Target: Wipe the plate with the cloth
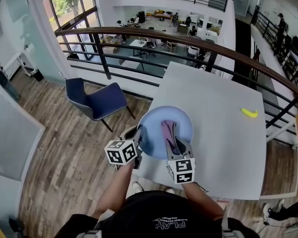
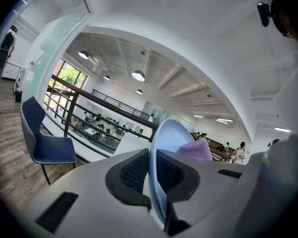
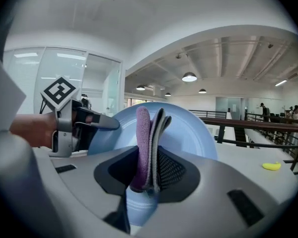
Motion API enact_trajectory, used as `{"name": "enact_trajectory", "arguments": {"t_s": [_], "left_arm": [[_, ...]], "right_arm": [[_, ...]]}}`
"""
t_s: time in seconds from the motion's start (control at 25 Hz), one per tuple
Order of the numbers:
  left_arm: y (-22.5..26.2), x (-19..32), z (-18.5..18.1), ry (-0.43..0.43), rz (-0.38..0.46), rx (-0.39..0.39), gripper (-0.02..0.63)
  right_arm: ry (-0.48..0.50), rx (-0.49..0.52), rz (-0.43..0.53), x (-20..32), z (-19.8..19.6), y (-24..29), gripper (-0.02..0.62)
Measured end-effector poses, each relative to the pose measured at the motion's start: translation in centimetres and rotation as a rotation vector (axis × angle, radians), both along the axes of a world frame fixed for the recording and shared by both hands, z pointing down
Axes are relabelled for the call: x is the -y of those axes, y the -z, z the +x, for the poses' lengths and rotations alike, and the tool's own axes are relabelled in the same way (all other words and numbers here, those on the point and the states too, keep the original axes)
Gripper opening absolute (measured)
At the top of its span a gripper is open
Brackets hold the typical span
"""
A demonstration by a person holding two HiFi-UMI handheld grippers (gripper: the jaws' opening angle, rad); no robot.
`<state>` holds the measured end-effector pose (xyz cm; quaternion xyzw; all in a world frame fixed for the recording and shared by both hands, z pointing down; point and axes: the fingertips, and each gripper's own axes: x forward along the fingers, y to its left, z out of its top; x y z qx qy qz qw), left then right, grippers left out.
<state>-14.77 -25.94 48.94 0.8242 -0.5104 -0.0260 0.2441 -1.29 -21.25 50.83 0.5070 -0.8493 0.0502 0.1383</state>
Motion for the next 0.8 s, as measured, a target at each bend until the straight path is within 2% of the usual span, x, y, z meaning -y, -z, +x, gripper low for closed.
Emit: {"name": "enact_trajectory", "arguments": {"t_s": [0.16,0.44,0.8], "left_arm": [[-0.1,-0.2,0.1,-0.002,0.003,-0.007,0.032],[0.6,-0.3,-0.1,0.017,0.015,-0.021,0.034],[0.7,-0.1,-0.8,0.030,0.023,-0.041,0.034]], "right_arm": [[0.095,0.018,-0.016,-1.3,-3.5,-0.3,0.103],[0.196,0.005,-0.037,-2.1,-7.8,0.0,0.103],[0.199,-0.020,-0.043,-2.3,-7.4,-0.9,0.103]]}}
